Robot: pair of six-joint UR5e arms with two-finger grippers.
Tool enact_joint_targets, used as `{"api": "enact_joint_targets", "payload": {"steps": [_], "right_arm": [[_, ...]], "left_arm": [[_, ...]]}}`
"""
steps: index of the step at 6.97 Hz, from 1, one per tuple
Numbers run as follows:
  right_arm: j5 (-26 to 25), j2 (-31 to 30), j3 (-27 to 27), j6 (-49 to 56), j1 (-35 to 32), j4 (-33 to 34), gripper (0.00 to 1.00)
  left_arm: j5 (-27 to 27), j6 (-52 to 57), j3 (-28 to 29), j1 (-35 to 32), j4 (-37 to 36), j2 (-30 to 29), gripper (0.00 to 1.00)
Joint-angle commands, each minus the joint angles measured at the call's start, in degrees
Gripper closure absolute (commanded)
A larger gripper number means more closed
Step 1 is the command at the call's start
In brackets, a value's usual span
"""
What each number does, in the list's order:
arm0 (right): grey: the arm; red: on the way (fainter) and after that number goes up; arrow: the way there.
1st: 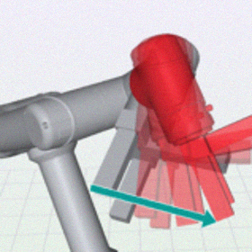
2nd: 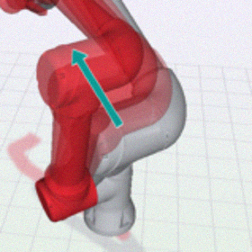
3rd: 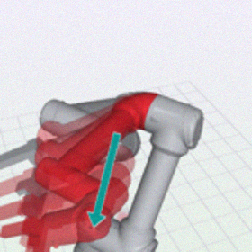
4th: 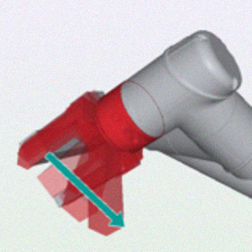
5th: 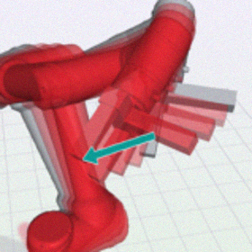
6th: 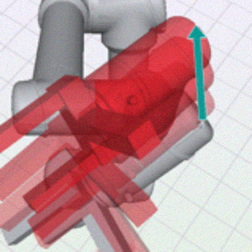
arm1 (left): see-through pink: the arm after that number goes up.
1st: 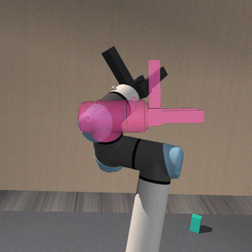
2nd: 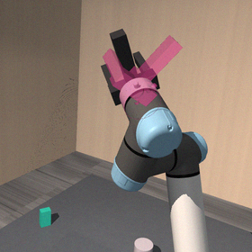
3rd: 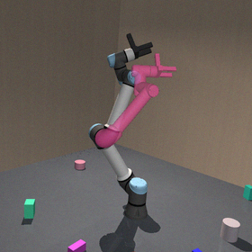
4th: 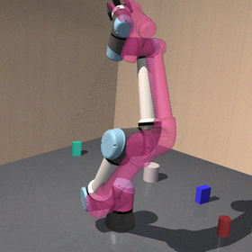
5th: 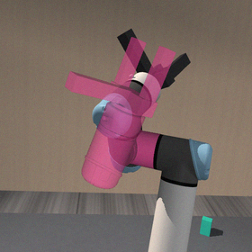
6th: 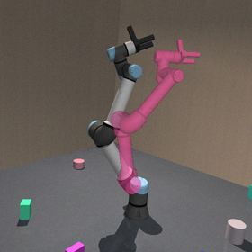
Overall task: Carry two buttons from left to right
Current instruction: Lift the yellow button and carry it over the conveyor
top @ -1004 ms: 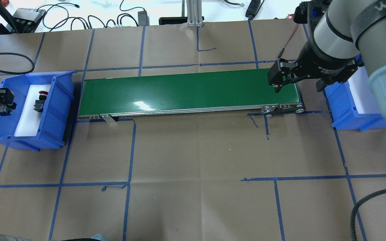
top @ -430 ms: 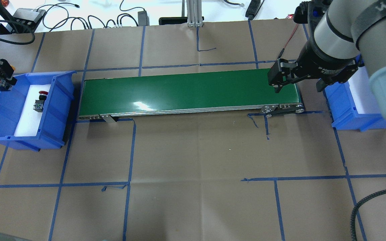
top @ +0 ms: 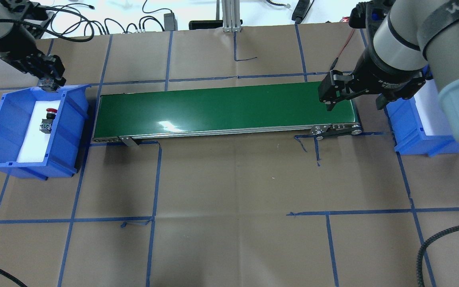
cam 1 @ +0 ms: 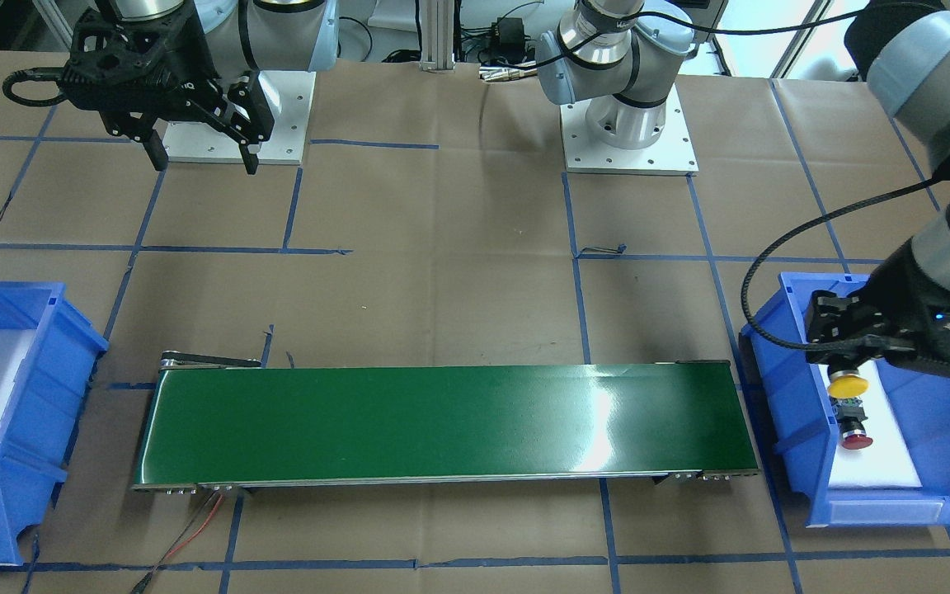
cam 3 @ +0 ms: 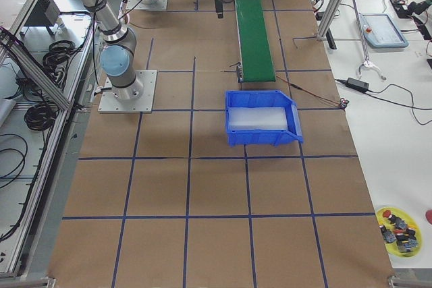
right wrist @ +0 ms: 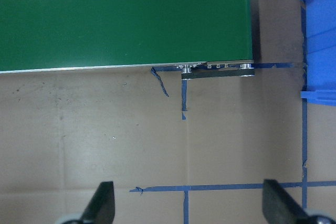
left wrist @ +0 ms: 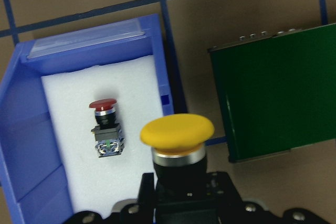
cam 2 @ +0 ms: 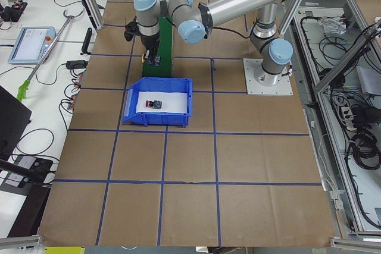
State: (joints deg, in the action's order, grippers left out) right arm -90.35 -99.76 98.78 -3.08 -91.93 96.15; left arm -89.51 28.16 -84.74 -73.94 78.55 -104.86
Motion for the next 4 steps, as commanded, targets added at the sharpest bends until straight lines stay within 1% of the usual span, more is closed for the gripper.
{"api": "enact_joint_targets", "payload": {"steps": [1, 2, 3, 4], "right_arm": [[0.0, 0.0, 0.0, 0.0, 0.0, 0.0, 0.00], [0.0, 0.0, 0.0, 0.0, 0.0, 0.0, 0.00], [0.0, 0.0, 0.0, 0.0, 0.0, 0.0, 0.00], [0.0, 0.0, 0.0, 0.0, 0.0, 0.0, 0.00]], "left_arm": [[-0.3, -12.0, -0.2, -9.3, -0.3, -2.8, 0.94], [-0.6, -14.6, -1.3, -11.8, -3.5, -4.6, 0.94], [-0.6, -14.5, -2.8, -12.4, -6.9, -6.0, 0.94], [-0.6, -14.0, -4.3, -12.4, -8.1, -6.8, 0.94]]}}
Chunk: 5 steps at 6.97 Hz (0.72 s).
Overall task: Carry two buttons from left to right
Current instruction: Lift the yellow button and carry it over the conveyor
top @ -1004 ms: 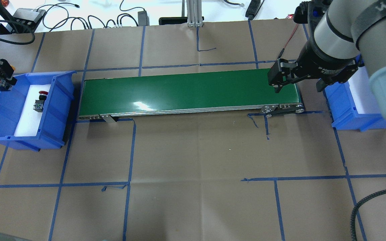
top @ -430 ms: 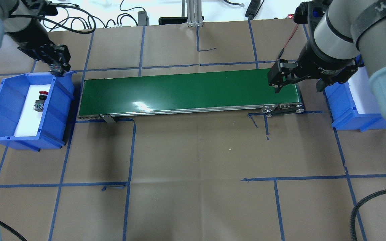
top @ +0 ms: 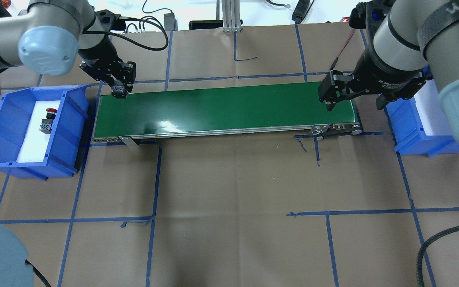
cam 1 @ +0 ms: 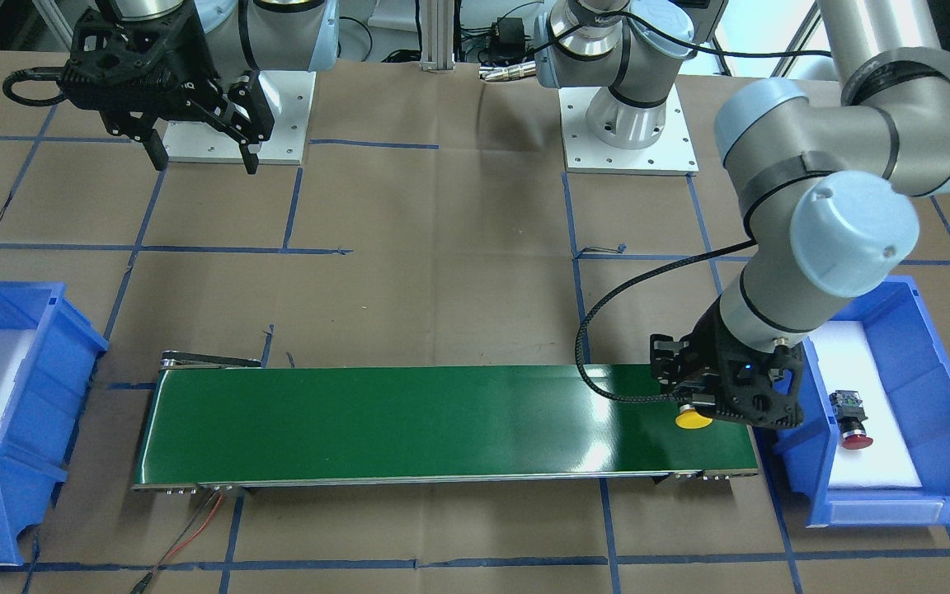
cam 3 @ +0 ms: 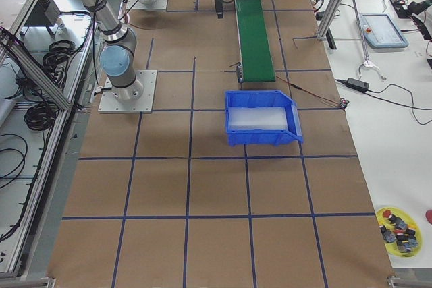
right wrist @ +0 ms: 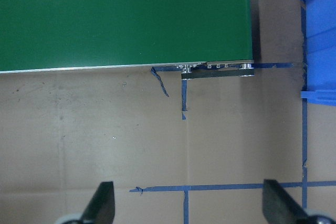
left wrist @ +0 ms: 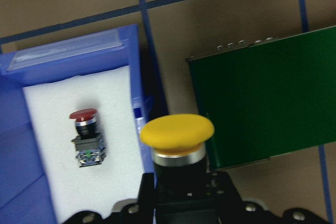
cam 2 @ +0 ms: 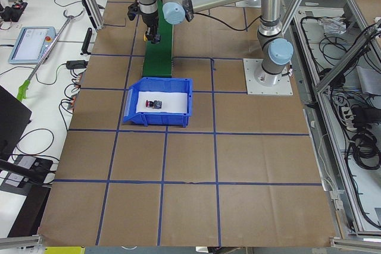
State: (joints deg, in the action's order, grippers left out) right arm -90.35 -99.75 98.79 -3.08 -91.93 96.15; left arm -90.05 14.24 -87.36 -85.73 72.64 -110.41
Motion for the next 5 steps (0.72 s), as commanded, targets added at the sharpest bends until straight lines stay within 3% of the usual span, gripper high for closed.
{"api": "enact_joint_targets", "payload": {"steps": [1, 3, 4, 5], "right_arm": [[0.0, 0.1, 0.0, 0.0, 0.0, 0.0, 0.00], [0.0, 0.1, 0.0, 0.0, 0.0, 0.0, 0.00], [0.0, 0.1, 0.0, 0.0, 0.0, 0.0, 0.00], [0.0, 0.1, 0.0, 0.0, 0.0, 0.0, 0.00]], "left_arm": [[-0.1, -0.4, -3.4, -0.6, -5.6, -2.9, 0.94], [-0.3, 0.2, -7.6, -0.2, -13.5, -5.1, 0.94], [-0.3, -0.3, -8.3, -0.2, -13.8, -4.7, 0.89], [-0.3, -0.7, -8.4, -0.2, -13.7, -4.3, 0.64]]}}
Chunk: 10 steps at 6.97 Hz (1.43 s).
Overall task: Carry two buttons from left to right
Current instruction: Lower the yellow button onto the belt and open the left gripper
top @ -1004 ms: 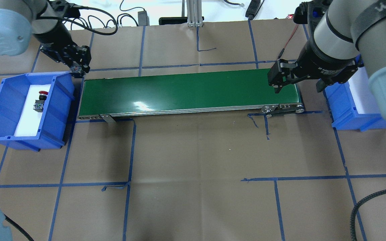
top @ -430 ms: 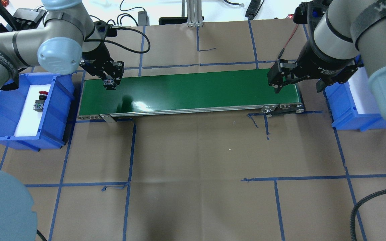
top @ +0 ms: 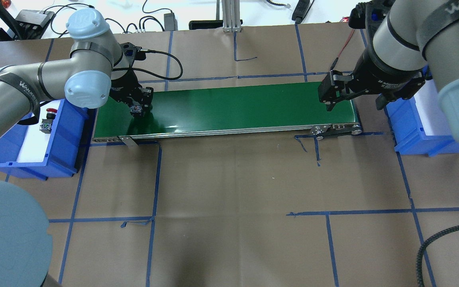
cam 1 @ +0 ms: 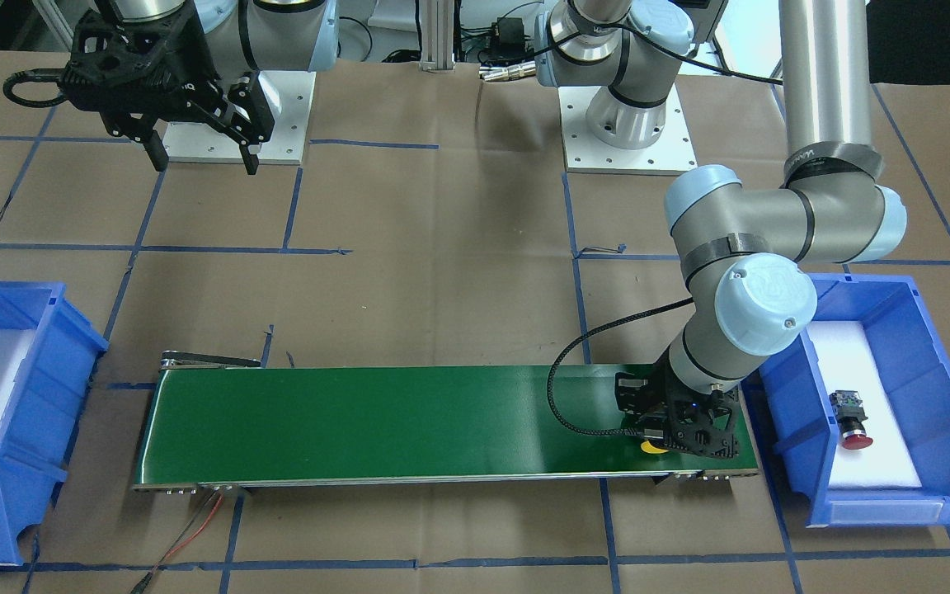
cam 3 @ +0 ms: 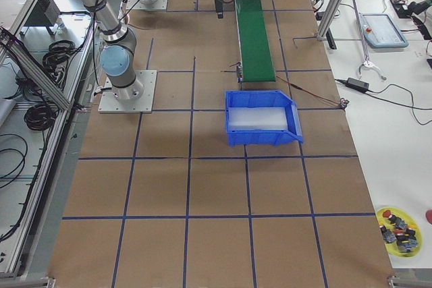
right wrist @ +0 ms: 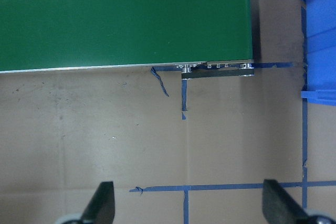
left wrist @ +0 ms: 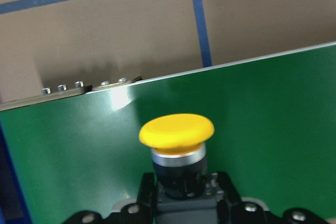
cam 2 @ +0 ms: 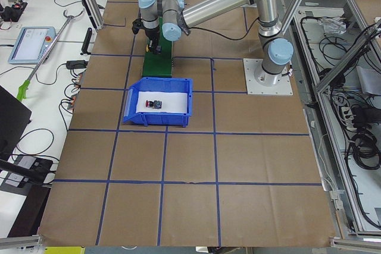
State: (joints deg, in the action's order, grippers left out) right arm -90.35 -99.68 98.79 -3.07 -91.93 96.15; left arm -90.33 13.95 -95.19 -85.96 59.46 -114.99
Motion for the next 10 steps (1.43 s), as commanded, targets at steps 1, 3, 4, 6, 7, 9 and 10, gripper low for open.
{"api": "enact_joint_targets", "payload": {"steps": [1, 3, 4, 6, 7, 9, 10], "right_arm": [[0.0, -0.1, 0.0, 0.0, 0.0, 0.0, 0.00], [0.0, -0.1, 0.0, 0.0, 0.0, 0.0, 0.00], [0.0, -0.1, 0.0, 0.0, 0.0, 0.0, 0.00], [0.0, -0.1, 0.0, 0.0, 0.0, -0.1, 0.00], [0.0, -0.1, 0.0, 0.0, 0.0, -0.1, 0.00], [0.0, -0.1, 0.1, 0.0, 0.0, -0.1, 0.00], [0.0, 0.0, 0.1, 0.0, 0.0, -0.1, 0.00]], "left_arm": [[0.2, -1.6, -0.8, -0.1, -0.5, 0.4, 0.07], [-0.1, -2.3, 0.3, -0.1, 0.6, 1.6, 0.01], [0.0, -2.3, 1.5, 0.0, 3.7, 3.3, 0.00], [-0.1, -2.3, 6.5, 0.1, 14.9, 8.7, 0.00], [0.0, -2.9, 9.0, -0.1, 20.6, 10.7, 0.00], [0.1, -3.6, 8.3, -0.3, 22.1, 14.4, 0.00], [0.0, -3.5, 7.7, -0.3, 22.1, 15.5, 0.00]]}}
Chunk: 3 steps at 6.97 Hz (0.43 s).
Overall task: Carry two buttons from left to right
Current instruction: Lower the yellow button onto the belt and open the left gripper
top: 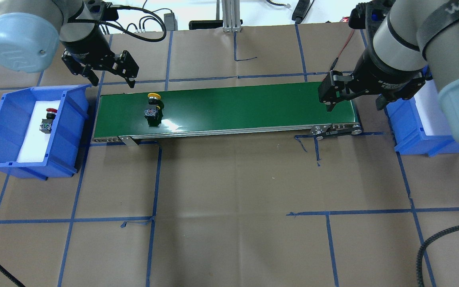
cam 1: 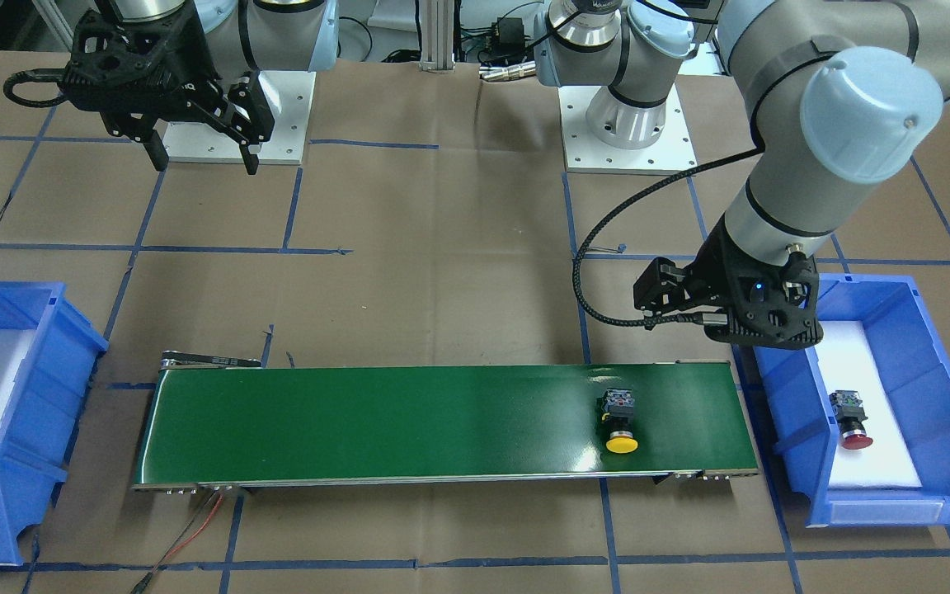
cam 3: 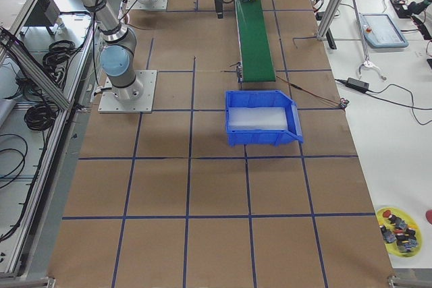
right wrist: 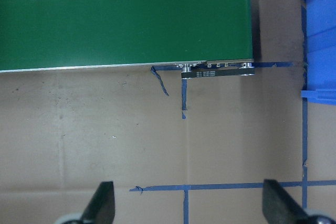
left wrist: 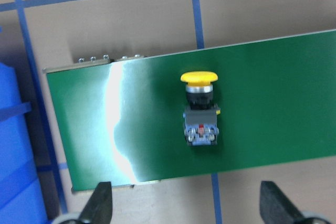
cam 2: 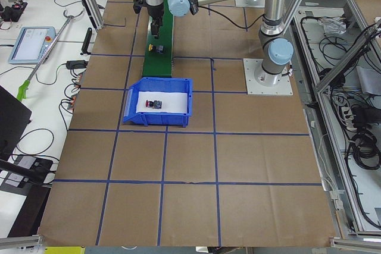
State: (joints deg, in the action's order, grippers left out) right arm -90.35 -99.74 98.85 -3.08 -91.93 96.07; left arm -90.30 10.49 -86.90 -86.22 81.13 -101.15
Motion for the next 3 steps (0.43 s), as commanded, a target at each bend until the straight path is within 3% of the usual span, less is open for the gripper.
{"api": "enact_joint_targets", "payload": {"steps": [1, 3], "right_arm": [[0.0, 0.0, 0.1, 0.0, 0.0, -0.1, 0.00], [0.0, 0.1, 0.1, 0.0, 0.0, -0.1, 0.00]], "left_arm": [[-0.2, 0.7, -0.7, 0.6, 0.4, 1.6, 0.00], [-0.1, 2.2, -0.6, 4.0, -0.1, 1.3, 0.00]]}}
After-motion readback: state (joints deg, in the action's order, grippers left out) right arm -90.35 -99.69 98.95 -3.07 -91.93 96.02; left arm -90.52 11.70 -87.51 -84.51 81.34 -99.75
